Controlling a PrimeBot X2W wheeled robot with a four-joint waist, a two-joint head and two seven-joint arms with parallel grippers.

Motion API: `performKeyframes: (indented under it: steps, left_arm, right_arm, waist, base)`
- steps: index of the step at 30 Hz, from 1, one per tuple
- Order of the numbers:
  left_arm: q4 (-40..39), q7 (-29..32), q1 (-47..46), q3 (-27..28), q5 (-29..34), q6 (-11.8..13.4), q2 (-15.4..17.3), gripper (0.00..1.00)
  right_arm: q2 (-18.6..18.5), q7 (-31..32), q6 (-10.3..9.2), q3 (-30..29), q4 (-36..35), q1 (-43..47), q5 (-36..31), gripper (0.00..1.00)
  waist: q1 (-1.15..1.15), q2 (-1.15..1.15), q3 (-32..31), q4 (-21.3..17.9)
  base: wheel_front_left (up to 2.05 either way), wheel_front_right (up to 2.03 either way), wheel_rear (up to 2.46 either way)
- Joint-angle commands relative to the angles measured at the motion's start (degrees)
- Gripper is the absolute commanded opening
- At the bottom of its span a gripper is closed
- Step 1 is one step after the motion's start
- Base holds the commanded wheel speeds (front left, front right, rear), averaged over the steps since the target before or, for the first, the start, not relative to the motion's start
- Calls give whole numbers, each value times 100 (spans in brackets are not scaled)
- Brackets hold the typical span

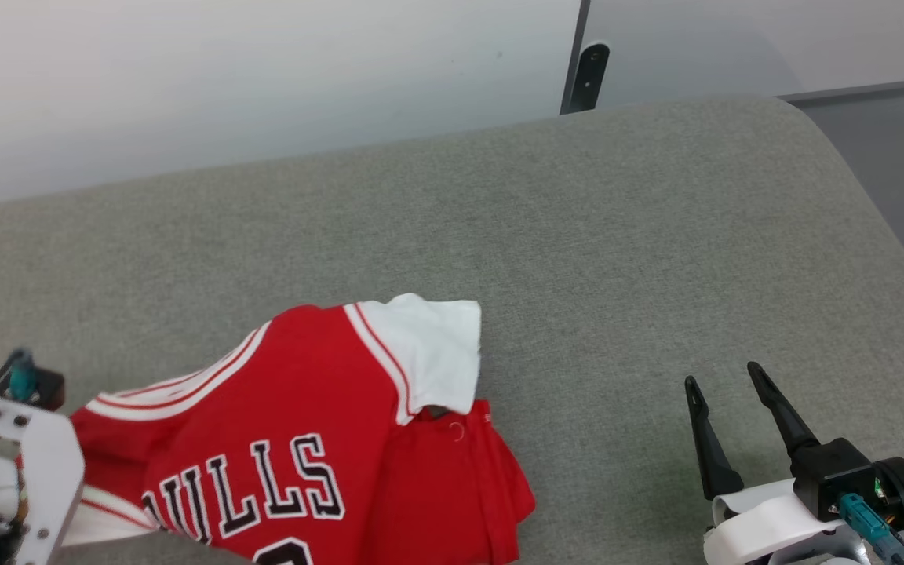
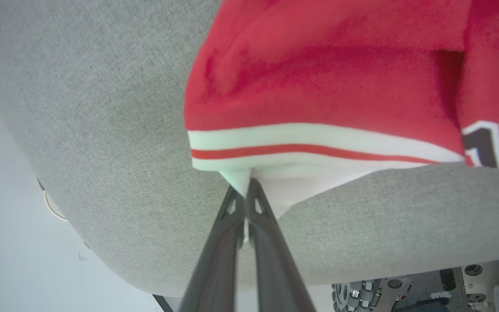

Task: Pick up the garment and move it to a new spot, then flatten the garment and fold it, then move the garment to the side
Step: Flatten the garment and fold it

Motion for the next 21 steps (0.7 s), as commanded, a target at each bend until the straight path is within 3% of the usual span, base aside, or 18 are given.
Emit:
performKeyframes:
  steps: [1, 14, 16, 18, 19, 20, 21]
  left_arm:
    - [47, -32, 75, 0, 43, 36, 24, 0]
    - [1061, -946, 59, -100, -30, -15, -698, 2]
    - [1117, -980, -22, -119, -58, -39, -774, 27]
    - [1076, -930, -114, -105, -69, -39, -754, 61]
    - [1013, -918, -162, -98, -63, -55, -723, 93]
    - [963, -916, -192, -72, -80, -39, -715, 100]
    - [911, -905, -190, -36, -100, 2, -705, 100]
  right_arm:
    - [10, -5, -5, 0, 9, -30, -3, 100]
    - [11, -5, -5, 150, 125, -168, 94, 100]
    - [9, -5, -6, 142, 151, -167, 77, 100]
    - [11, -5, -5, 145, 178, -137, 55, 100]
    - [12, -5, -6, 149, 181, -122, 44, 100]
    - [8, -5, -5, 141, 182, -102, 36, 100]
    - [9, -5, -6, 153, 196, -82, 43, 100]
  waist:
    - [0, 0, 15, -29]
    - [0, 0, 234, -206]
    - [0, 0, 198, -170]
    - [0, 0, 137, -106]
    - [0, 0, 100, -69]
    - [0, 0, 62, -21]
    - [0, 0, 25, 25]
  base:
    - [0, 0, 0]
    - [0, 0, 0]
    - [0, 0, 0]
    - [0, 0, 0]
    - [0, 0, 0]
    - [0, 0, 0]
    - [0, 0, 0]
